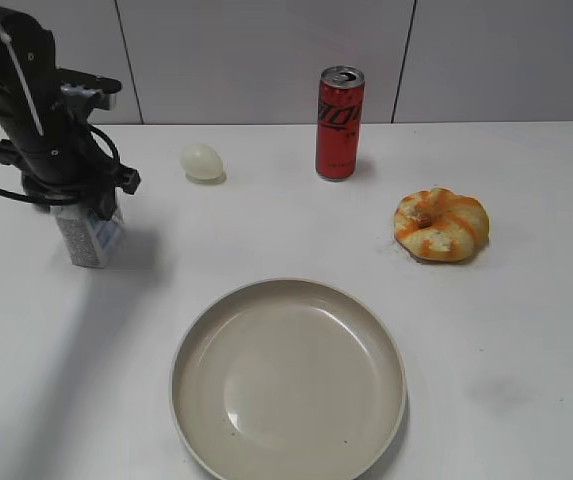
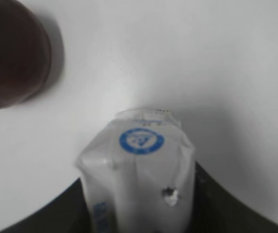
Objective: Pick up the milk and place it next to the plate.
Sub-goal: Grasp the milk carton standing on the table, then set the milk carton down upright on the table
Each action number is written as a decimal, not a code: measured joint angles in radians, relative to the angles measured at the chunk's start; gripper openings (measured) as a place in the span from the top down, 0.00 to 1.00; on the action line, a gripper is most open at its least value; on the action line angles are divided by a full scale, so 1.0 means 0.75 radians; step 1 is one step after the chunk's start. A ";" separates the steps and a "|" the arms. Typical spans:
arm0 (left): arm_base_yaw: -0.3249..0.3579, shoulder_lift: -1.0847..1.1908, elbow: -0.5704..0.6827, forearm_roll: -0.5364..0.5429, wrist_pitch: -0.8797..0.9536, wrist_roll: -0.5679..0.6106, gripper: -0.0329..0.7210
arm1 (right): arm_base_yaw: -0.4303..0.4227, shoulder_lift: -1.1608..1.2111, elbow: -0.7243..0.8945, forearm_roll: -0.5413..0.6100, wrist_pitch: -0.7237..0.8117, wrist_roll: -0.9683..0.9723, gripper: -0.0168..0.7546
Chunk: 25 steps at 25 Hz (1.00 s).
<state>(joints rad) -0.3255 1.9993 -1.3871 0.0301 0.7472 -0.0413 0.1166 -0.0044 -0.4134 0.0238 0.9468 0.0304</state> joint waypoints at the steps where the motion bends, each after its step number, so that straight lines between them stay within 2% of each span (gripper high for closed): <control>1: 0.000 0.000 0.000 0.008 0.001 0.000 0.55 | 0.000 0.000 0.000 0.000 0.000 0.000 0.33; 8: -0.011 -0.024 -0.001 0.076 0.027 -0.004 0.58 | 0.000 0.000 0.000 0.000 0.000 0.000 0.33; 13: -0.079 -0.101 -0.083 0.109 0.019 0.029 0.58 | 0.000 0.000 0.000 0.000 0.000 0.000 0.33; 14: -0.107 -0.114 -0.111 0.103 0.019 0.104 0.58 | 0.000 0.000 0.000 0.000 0.000 0.000 0.33; 18: -0.273 -0.117 -0.249 -0.002 0.168 0.647 0.58 | 0.000 0.000 0.000 0.000 0.000 0.000 0.33; 22: -0.418 -0.073 -0.350 -0.210 0.264 1.025 0.58 | 0.000 0.000 0.000 0.000 0.000 0.000 0.33; 25: -0.490 -0.029 -0.377 -0.309 0.259 1.224 0.58 | 0.000 0.000 0.000 0.000 0.000 0.000 0.33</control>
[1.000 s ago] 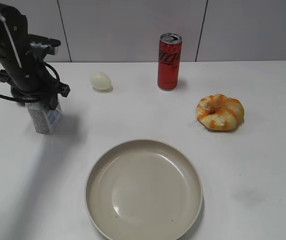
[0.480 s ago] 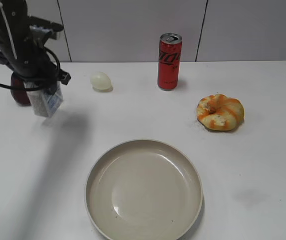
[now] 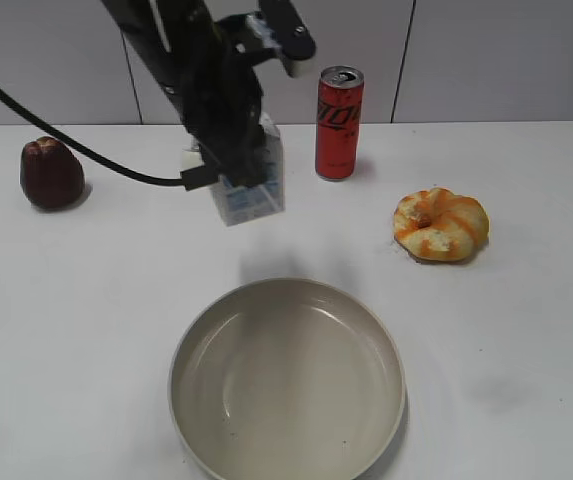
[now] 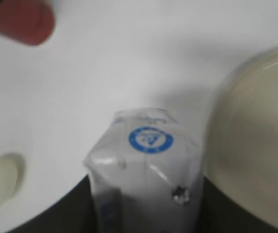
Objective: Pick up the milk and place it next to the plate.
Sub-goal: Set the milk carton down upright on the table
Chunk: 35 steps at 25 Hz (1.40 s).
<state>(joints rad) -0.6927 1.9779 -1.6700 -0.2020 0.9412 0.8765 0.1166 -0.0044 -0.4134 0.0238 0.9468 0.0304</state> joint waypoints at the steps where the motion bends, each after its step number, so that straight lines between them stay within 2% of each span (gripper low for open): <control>1: -0.015 0.018 -0.002 -0.008 -0.006 0.055 0.58 | 0.000 0.000 0.000 0.000 0.000 0.000 0.33; 6: -0.048 0.102 -0.003 -0.007 -0.049 0.165 0.58 | 0.000 0.000 0.000 0.000 0.000 0.000 0.33; 14: -0.048 0.165 -0.003 0.011 -0.118 0.174 0.58 | 0.000 0.000 0.000 0.000 0.000 0.000 0.33; 21: -0.048 0.200 -0.003 0.000 -0.034 0.174 0.57 | 0.000 0.000 0.000 0.000 0.000 0.000 0.33; 23: -0.048 0.200 -0.003 -0.009 -0.020 0.174 0.53 | 0.000 0.000 0.000 0.000 0.000 0.000 0.33; 29: -0.047 0.196 -0.006 -0.017 -0.042 0.173 0.26 | 0.000 0.000 0.000 0.000 -0.001 0.000 0.33; 31: -0.046 0.187 -0.006 -0.019 -0.026 0.168 0.22 | 0.000 0.000 0.000 0.000 -0.001 0.000 0.33; 35: -0.013 0.114 -0.006 -0.026 -0.011 0.148 0.20 | 0.000 0.000 0.000 0.000 -0.001 0.000 0.33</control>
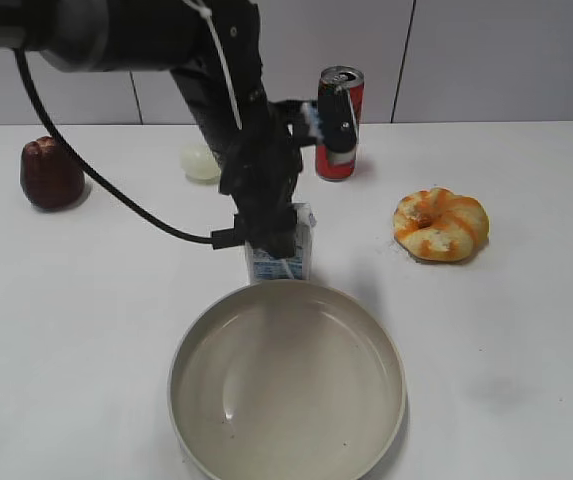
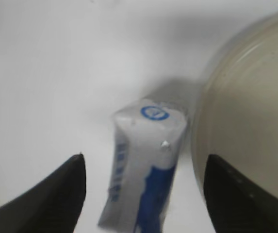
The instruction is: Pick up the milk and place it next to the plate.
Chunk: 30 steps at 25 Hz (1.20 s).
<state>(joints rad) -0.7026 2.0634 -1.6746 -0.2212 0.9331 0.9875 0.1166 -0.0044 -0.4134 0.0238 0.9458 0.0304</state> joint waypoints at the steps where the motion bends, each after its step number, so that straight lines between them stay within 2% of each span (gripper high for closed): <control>1: 0.016 -0.027 0.000 -0.002 0.001 -0.010 0.20 | 0.000 0.000 0.000 0.000 0.000 0.000 0.33; 4: 0.098 -0.090 0.000 0.026 0.004 -0.153 0.20 | 0.000 0.000 0.000 0.000 0.000 0.000 0.33; 9: 0.248 -0.149 -0.002 0.218 0.138 -0.695 0.20 | 0.000 0.000 0.000 0.000 0.000 0.000 0.33; 11: 0.319 -0.176 -0.002 0.252 0.256 -0.834 0.20 | 0.000 0.000 0.000 0.000 0.000 0.000 0.33; 14: 0.441 -0.222 -0.002 0.254 0.354 -0.968 0.20 | 0.000 0.000 0.000 0.000 0.000 0.000 0.33; 18: 0.626 -0.321 0.045 0.224 0.365 -1.083 0.23 | 0.000 0.000 0.000 0.000 0.000 0.000 0.33; 22: 0.770 -0.529 0.263 0.214 0.367 -1.106 0.26 | 0.000 0.000 0.000 0.000 0.000 0.000 0.33; 30: 1.007 -1.160 1.035 0.155 0.361 -1.110 0.26 | 0.000 0.000 0.000 0.000 0.000 0.000 0.33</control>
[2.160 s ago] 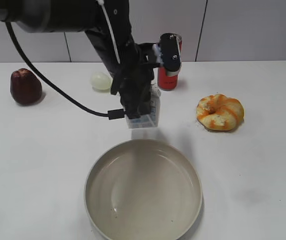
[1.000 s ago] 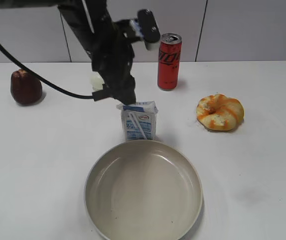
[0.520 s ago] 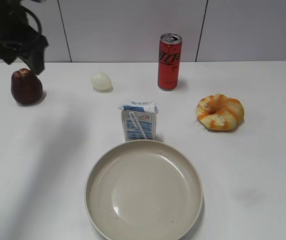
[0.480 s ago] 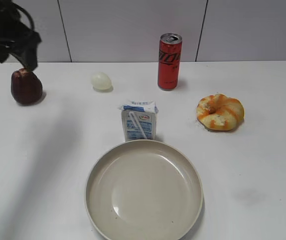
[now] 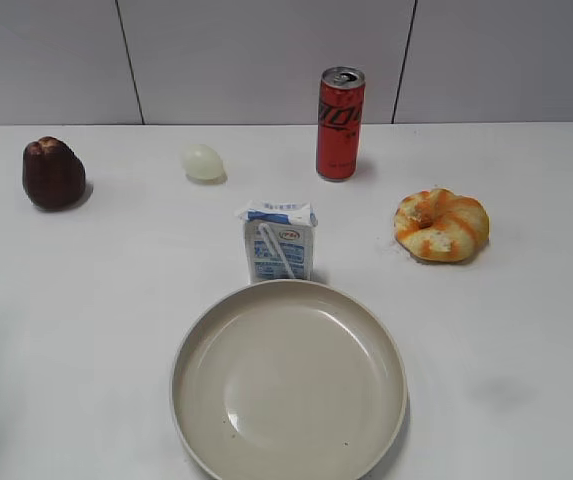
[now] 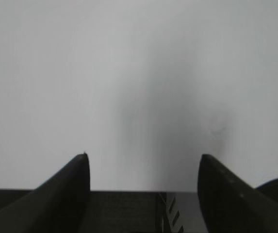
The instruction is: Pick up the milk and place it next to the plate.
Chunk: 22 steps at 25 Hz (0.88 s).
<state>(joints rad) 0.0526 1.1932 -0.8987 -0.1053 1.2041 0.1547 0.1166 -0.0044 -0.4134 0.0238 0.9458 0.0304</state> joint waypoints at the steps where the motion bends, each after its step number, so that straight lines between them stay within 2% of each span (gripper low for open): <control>1: 0.012 -0.088 0.084 -0.010 -0.007 0.000 0.26 | 0.000 0.000 0.000 0.000 0.000 0.000 0.33; 5: 0.021 -0.413 0.328 -0.092 -0.009 0.000 0.26 | 0.000 0.000 0.000 0.000 0.000 0.000 0.33; 8: 0.021 -0.629 0.443 -0.118 0.015 0.000 0.26 | 0.000 0.000 0.000 0.000 0.001 0.000 0.33; 12: 0.021 -0.867 0.478 -0.130 -0.003 0.000 0.26 | 0.000 0.000 0.000 0.000 0.000 0.000 0.33; 16: 0.021 -1.054 0.525 -0.187 -0.124 0.000 0.27 | 0.000 0.000 0.000 0.000 0.000 0.000 0.33; 22: 0.009 -1.209 0.538 -0.208 -0.161 0.000 0.30 | 0.000 0.000 0.000 0.000 0.000 0.000 0.33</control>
<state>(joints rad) 0.0590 0.2861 -0.4951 -0.2610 1.0835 0.1547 0.1166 -0.0044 -0.4134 0.0238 0.9460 0.0304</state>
